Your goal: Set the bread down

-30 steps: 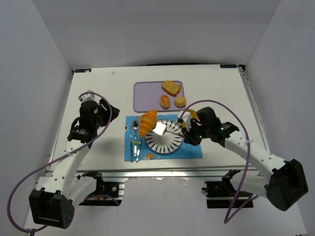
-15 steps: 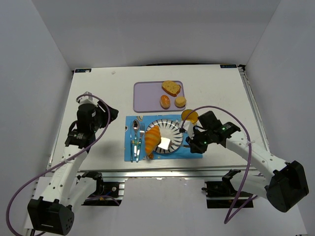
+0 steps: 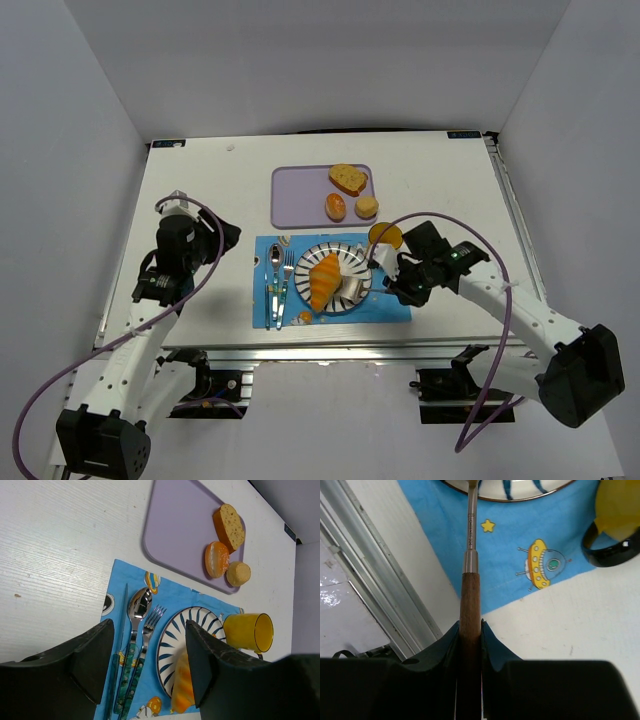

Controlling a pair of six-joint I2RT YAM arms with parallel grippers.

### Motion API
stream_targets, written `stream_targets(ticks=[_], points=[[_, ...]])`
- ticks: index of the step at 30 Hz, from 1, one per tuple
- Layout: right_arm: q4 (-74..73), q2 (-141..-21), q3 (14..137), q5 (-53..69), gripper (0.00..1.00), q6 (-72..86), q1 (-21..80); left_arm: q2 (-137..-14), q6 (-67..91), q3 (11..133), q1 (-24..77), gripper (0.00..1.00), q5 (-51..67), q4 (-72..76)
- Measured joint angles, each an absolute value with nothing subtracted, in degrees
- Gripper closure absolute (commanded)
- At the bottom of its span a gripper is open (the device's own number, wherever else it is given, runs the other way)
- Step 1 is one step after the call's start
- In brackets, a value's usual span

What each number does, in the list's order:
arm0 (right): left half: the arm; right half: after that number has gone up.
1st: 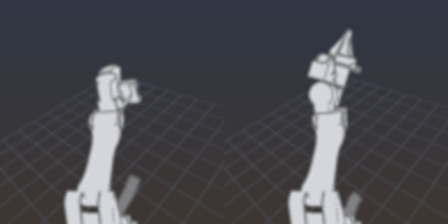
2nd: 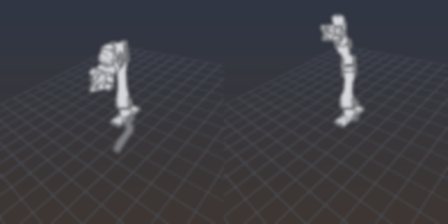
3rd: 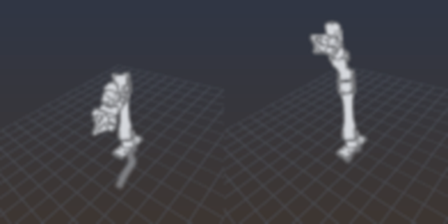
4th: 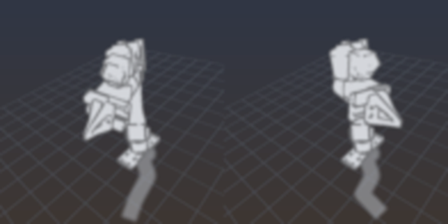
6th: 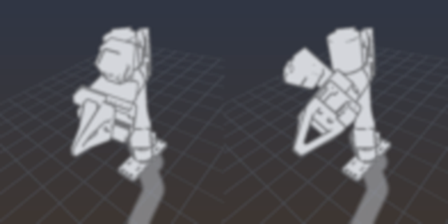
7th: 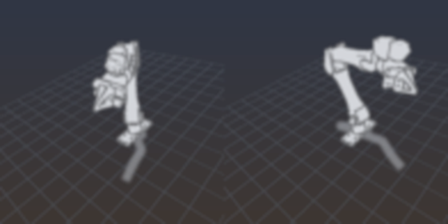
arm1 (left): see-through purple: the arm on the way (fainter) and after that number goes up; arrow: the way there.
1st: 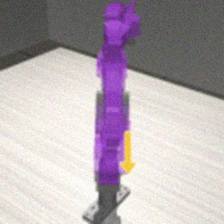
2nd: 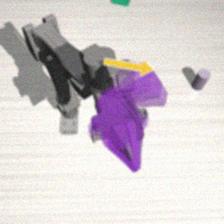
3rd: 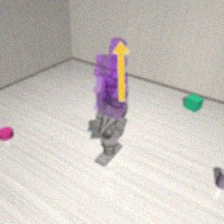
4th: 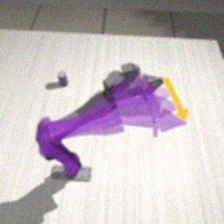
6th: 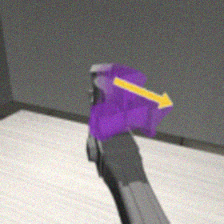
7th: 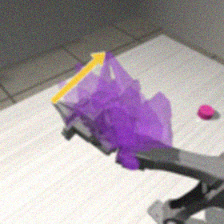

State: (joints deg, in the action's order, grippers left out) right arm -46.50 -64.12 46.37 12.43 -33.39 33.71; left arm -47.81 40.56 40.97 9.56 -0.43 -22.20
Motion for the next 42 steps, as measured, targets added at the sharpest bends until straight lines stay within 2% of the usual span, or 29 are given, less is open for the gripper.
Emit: stream_targets(ticks=[10,28,42], points=[[-51.1,-72.7,57.3,7.8,1.0,-31.8,33.7,-47.8,40.9,39.4,9.6,0.32,1.3,-19.9],[-64.3,-79.9,67.2,3.7,1.0,-36.2,33.7,-47.4,40.8,37.8,9.6,0.31,2.2,-17.0],[-70.8,-78.5,69.5,-1.7,1.0,-39.3,33.7,-45.2,39.9,36.3,9.6,0.31,2.5,-16.2]])
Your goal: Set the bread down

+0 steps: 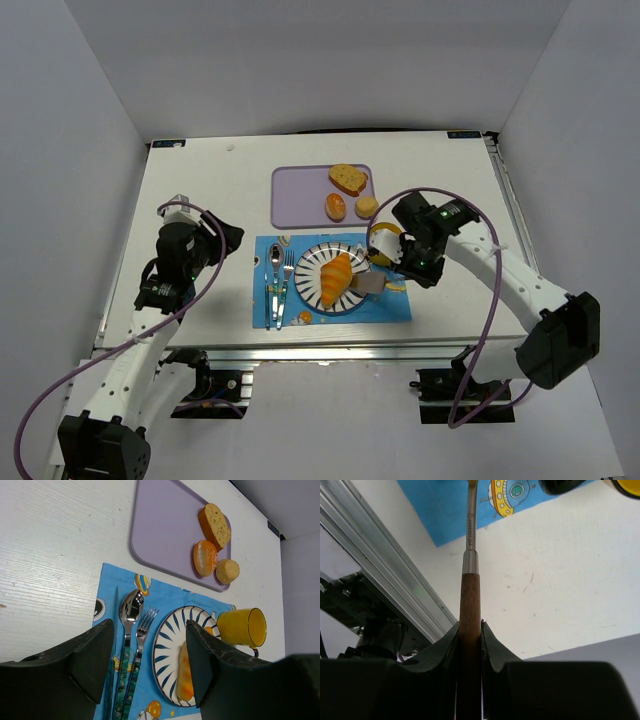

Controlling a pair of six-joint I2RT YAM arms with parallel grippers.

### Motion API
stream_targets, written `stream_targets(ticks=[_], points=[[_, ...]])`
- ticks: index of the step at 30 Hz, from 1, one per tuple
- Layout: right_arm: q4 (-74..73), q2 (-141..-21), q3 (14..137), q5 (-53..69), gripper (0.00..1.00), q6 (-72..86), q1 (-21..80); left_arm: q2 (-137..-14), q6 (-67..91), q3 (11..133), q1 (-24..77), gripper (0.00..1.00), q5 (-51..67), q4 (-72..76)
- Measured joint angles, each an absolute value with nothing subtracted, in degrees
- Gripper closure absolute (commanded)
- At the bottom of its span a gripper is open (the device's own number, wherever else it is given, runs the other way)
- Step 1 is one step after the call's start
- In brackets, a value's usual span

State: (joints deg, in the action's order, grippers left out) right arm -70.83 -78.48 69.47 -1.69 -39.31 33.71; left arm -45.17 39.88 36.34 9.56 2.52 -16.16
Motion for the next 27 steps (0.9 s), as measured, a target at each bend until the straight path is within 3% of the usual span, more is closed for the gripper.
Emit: stream_targets(ticks=[19,27], points=[[-68.4,-50.7,61.3,-6.0,1.0,-48.6,33.6,-49.3,38.0,36.3,9.6,0.31,5.1,-14.0],[-52.4,-56.1,61.9,-8.3,1.0,-36.2,31.1,-50.4,37.7,36.5,9.6,0.31,5.3,-14.2]])
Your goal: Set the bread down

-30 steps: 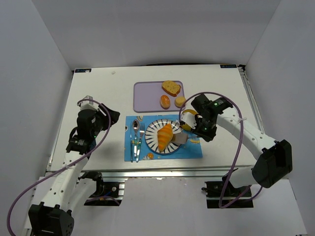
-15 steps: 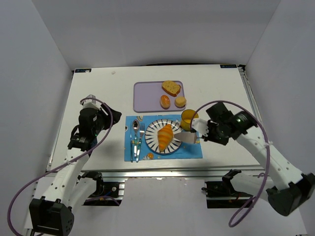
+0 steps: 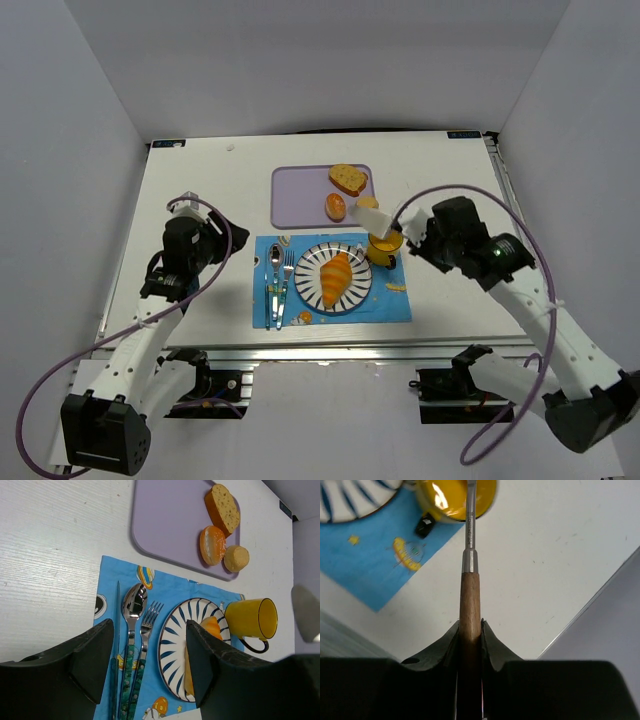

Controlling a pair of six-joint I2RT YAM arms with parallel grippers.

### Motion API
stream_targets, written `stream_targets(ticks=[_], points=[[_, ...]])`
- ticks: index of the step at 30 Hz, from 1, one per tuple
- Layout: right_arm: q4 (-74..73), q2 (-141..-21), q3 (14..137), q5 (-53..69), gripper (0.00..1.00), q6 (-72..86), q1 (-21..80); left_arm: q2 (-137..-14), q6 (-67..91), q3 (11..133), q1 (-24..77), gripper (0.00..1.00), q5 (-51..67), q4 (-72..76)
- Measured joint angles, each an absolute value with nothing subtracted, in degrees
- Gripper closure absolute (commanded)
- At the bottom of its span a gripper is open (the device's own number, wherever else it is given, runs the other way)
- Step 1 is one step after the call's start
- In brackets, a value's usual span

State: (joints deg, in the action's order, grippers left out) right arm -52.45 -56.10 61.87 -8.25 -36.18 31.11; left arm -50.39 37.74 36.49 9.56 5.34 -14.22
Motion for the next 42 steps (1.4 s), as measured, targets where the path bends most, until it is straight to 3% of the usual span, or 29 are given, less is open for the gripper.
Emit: stream_targets(ticks=[11,25,32,35,42], points=[[-40.2,-78.5,68.2,2.0,1.0,-17.8,-2.1,-51.7,37.7,38.8,9.6,0.31,5.4,-14.7],[-28.0,-95.6,63.4,7.0,1.0,-9.4,-5.0,-51.5,39.1,39.1,9.6,0.31,4.3,-15.7],[-23.4,-96.3,61.5,8.1,0.76,-9.1,-5.3,-50.3,40.2,39.1,9.6,0.31,3.6,-16.3],[-22.1,-96.7,60.5,8.6,0.57,-9.0,-5.3,-50.2,40.4,39.1,9.6,0.31,3.5,-16.4],[-21.9,-96.8,59.1,9.3,0.52,-9.4,-5.3,-50.2,40.3,39.1,9.6,0.31,3.4,-16.8]])
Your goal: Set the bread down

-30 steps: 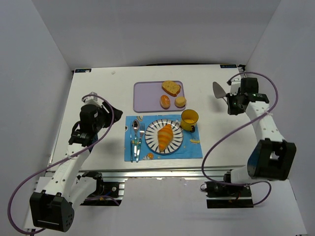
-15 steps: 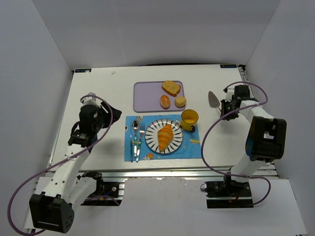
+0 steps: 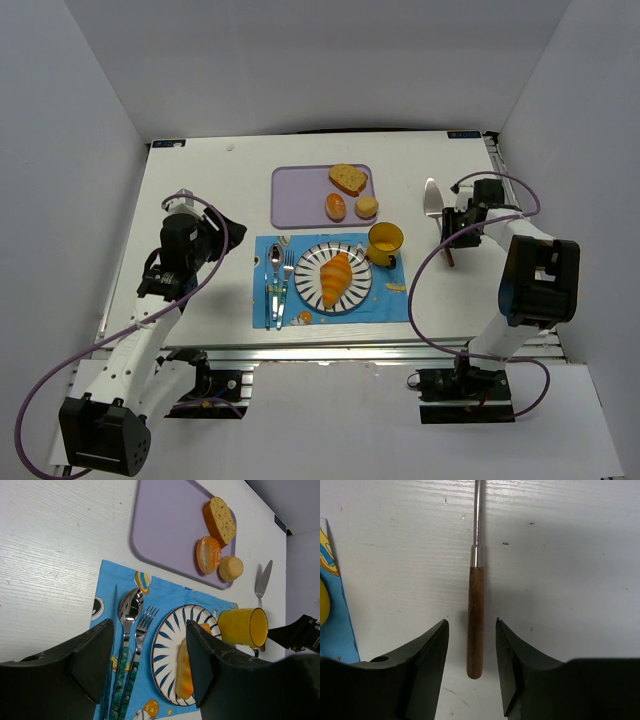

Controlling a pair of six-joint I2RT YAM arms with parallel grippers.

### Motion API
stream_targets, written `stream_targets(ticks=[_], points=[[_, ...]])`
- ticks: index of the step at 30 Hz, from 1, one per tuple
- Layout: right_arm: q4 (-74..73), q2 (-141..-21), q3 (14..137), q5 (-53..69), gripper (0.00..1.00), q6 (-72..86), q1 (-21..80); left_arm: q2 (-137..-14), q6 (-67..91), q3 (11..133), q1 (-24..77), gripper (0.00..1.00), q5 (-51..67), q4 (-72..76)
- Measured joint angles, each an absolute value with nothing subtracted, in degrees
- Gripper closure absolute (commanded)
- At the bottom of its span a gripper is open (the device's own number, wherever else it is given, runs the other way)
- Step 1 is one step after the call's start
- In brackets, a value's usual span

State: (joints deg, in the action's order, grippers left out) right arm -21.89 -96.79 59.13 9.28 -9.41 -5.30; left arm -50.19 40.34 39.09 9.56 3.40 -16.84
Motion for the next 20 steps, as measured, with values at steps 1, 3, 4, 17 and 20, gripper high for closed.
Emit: stream_targets(ticks=[1,3,4,17,20], points=[[-22.0,-96.6,59.1,9.3,0.51,-9.5,-5.3,-50.2,40.3,39.1,9.6,0.31,3.4,-16.8],[-22.6,-95.9,59.2,9.2,0.4,-10.1,-5.4,-50.2,40.3,39.1,9.6,0.31,3.4,-16.9],[-23.1,-95.3,59.3,9.1,0.31,-10.7,-5.4,-50.2,40.3,39.1,9.6,0.31,3.3,-17.0],[-26.7,-81.9,73.6,9.2,0.11,-13.7,-4.6,-49.5,40.3,39.1,9.6,0.31,2.9,-18.0],[-26.7,-82.1,77.2,10.0,0.1,-12.4,-2.5,-49.5,40.3,39.2,9.6,0.31,2.9,-18.0]])
